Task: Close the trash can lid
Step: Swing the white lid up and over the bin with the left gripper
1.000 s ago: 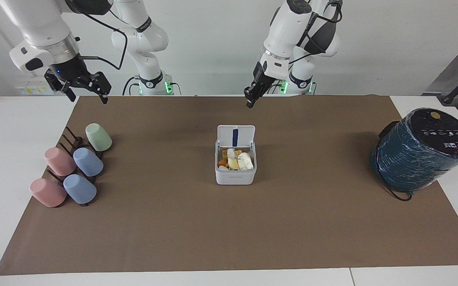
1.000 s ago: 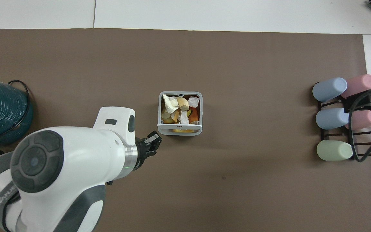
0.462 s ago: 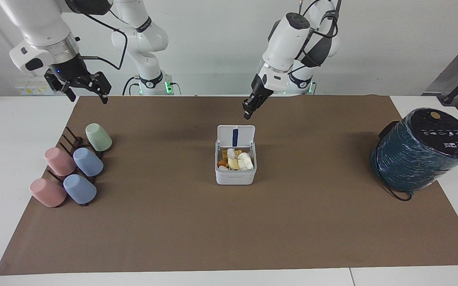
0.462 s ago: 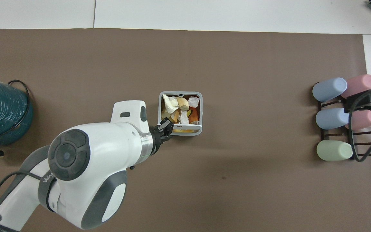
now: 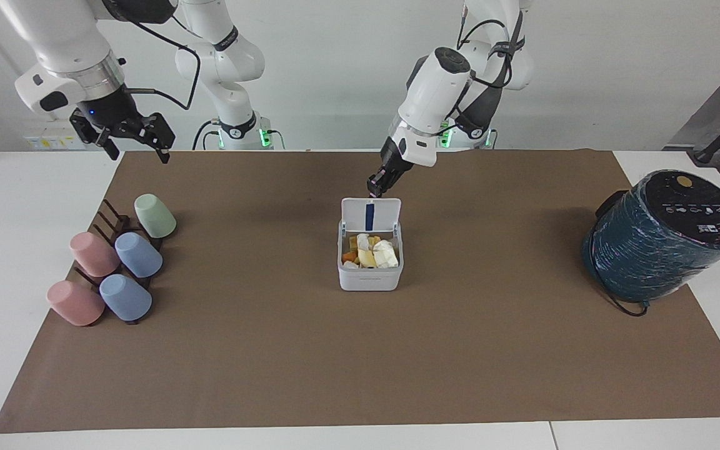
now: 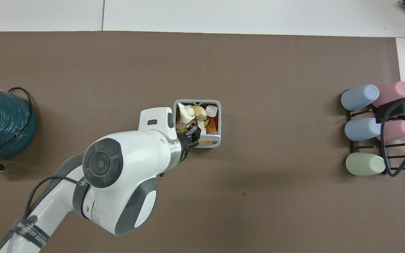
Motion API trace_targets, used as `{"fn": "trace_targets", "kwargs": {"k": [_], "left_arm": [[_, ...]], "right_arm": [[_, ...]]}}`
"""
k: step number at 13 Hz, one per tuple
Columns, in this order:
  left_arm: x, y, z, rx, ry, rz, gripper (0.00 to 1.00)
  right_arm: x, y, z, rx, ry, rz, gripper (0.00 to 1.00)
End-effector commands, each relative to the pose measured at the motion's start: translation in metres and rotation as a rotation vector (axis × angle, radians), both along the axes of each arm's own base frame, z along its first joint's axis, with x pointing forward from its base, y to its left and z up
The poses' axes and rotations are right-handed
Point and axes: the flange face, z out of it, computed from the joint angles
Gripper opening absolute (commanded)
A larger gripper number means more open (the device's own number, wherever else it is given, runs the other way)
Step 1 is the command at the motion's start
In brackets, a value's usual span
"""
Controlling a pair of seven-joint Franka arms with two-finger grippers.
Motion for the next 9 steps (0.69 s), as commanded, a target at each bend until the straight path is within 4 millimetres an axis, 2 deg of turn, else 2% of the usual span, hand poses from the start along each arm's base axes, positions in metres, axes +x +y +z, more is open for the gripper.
{"fn": "trace_targets", "kwargs": {"k": [1,3,5,9], "left_arm": [[0.013,0.001,-0.009,-0.034,-0.021,0.047,0.0],[0.026,0.001,-0.013,-0.052,-0.055,0.071,0.0],[0.045,0.011,-0.007,-0.063,-0.072,0.102,0.0],[0.061,0.009,-0.018,-0.074,-0.098,0.121,0.0]], "right_arm": [[-0.005,-0.001,0.002,0.012,0.003,0.007,1.0],[-0.005,-0.001,0.001,0.013,0.004,0.006,1.0],[-0.005,-0.001,0.002,0.012,0.003,0.007,1.0],[-0.005,0.0,0.001,0.013,0.004,0.008,1.0]]}}
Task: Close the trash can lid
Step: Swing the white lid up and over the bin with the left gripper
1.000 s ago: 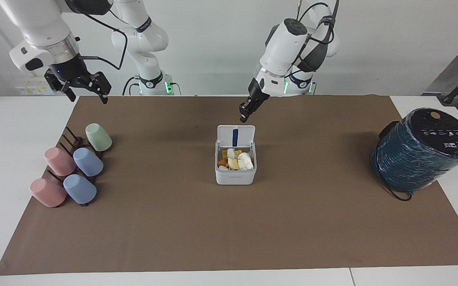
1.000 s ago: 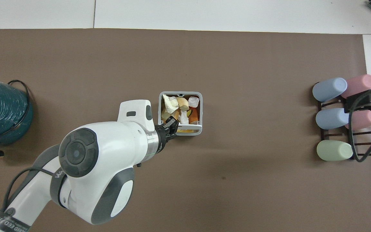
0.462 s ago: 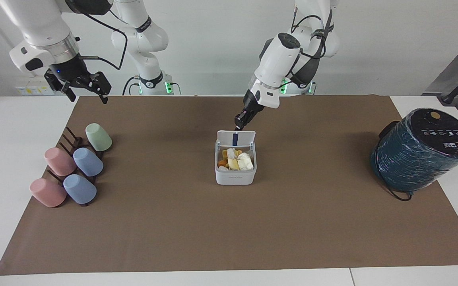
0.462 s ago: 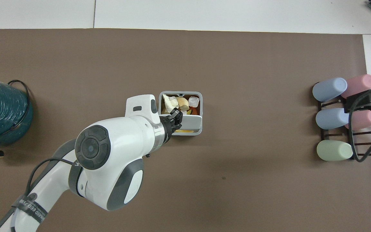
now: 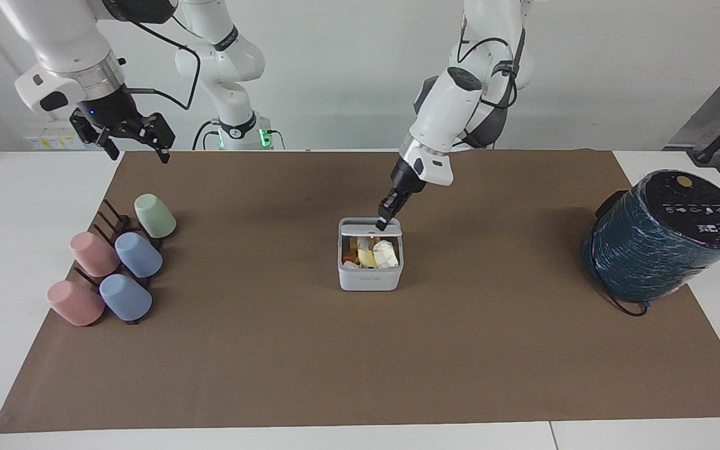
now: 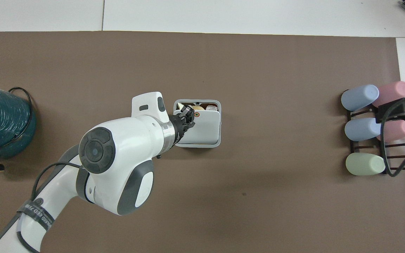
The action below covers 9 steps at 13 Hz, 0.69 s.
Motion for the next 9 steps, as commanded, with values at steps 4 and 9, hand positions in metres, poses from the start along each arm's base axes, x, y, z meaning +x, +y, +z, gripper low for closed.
{"fn": "trace_targets", "kwargs": {"k": [4,9], "left_arm": [[0.034,-0.018,-0.034,-0.027,-0.028,0.032,0.0],[0.045,-0.022,-0.065,-0.023,-0.039,0.047,0.0]], "right_arm": [[-0.005,-0.001,0.001,0.013,0.004,0.007,1.0],[-0.005,-0.001,0.002,0.012,0.003,0.006,1.0]]}}
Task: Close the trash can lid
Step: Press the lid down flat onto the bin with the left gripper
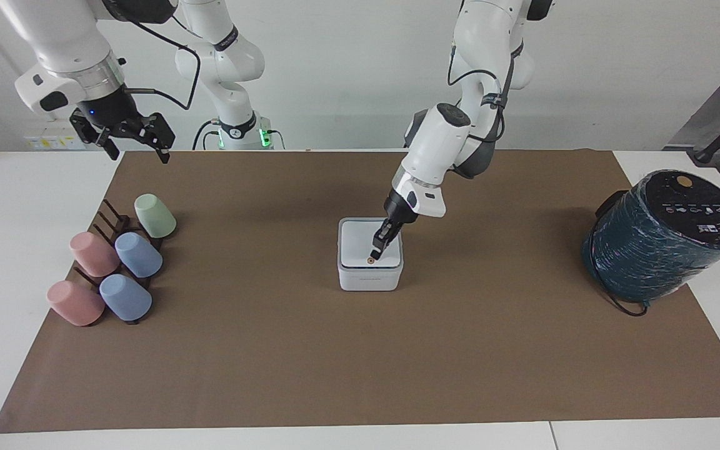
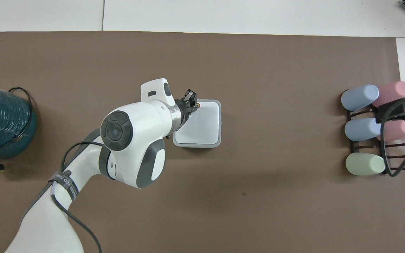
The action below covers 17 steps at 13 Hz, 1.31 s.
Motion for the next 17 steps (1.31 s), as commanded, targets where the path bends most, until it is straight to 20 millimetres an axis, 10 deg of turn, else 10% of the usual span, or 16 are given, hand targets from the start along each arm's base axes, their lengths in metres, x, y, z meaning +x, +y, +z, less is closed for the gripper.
{"fn": "trace_targets", "kwargs": {"k": [1,11,17], "left_arm": [[0.009,-0.007,-0.018,-0.009,-0.011,0.01,0.0],[0.009,-0.015,-0.03,0.004,0.006,-0.005,0.08],[0.015,0.026,0.059,0.035,0.143,-0.035,0.12]], "right_arm": [[-0.005,-0.001,0.002,0.012,0.003,0.007,1.0],[-0.005,-0.001,0.002,0.012,0.003,0.007,1.0],[-0.005,-0.001,0.002,0.012,0.003,0.007,1.0]]}}
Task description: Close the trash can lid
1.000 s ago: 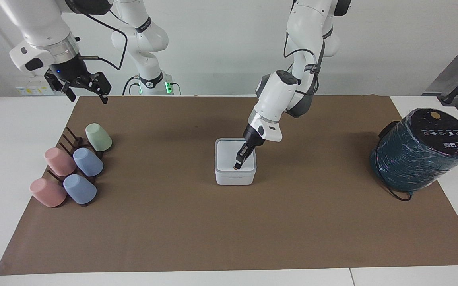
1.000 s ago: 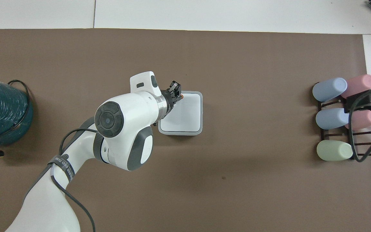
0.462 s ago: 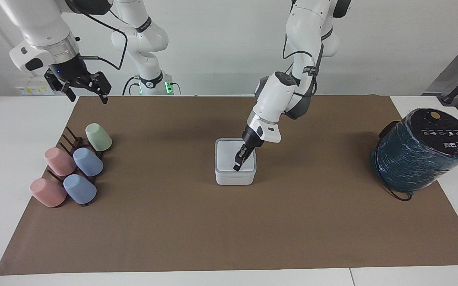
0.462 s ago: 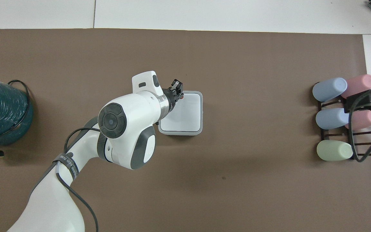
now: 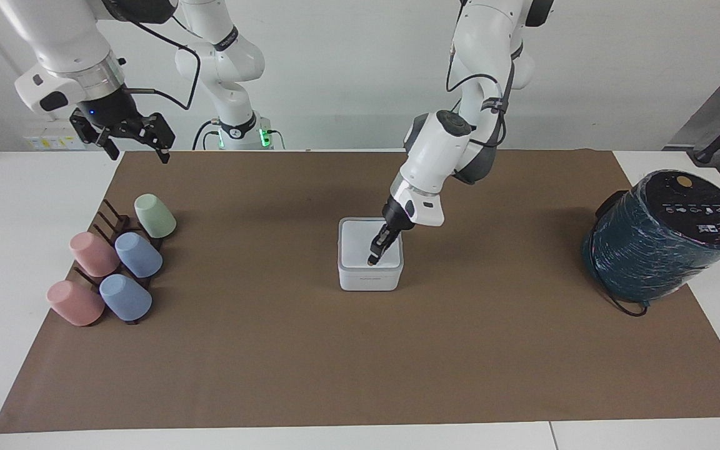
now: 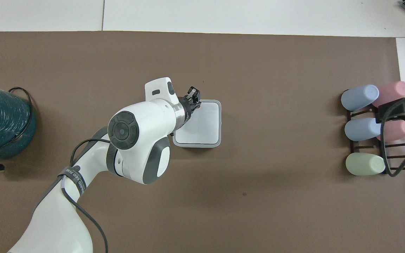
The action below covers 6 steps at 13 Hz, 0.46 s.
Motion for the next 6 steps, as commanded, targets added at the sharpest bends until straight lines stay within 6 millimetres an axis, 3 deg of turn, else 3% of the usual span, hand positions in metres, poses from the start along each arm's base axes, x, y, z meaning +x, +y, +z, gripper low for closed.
{"fn": "trace_targets", "kwargs": {"k": [1,3,6], "left_arm": [[0.001,0.03,0.055,0.02,0.075,-0.019,0.15],[-0.001,0.051,0.09,0.044,0.084,-0.101,0.15],[-0.009,0.121,0.136,0.107,0.053,-0.318,0.17]], "right_arm": [[-0.005,-0.001,0.002,0.012,0.003,0.007,1.0],[-0.005,-0.001,0.001,0.013,0.004,0.006,1.0],[-0.005,-0.001,0.002,0.012,0.003,0.007,1.0]]}}
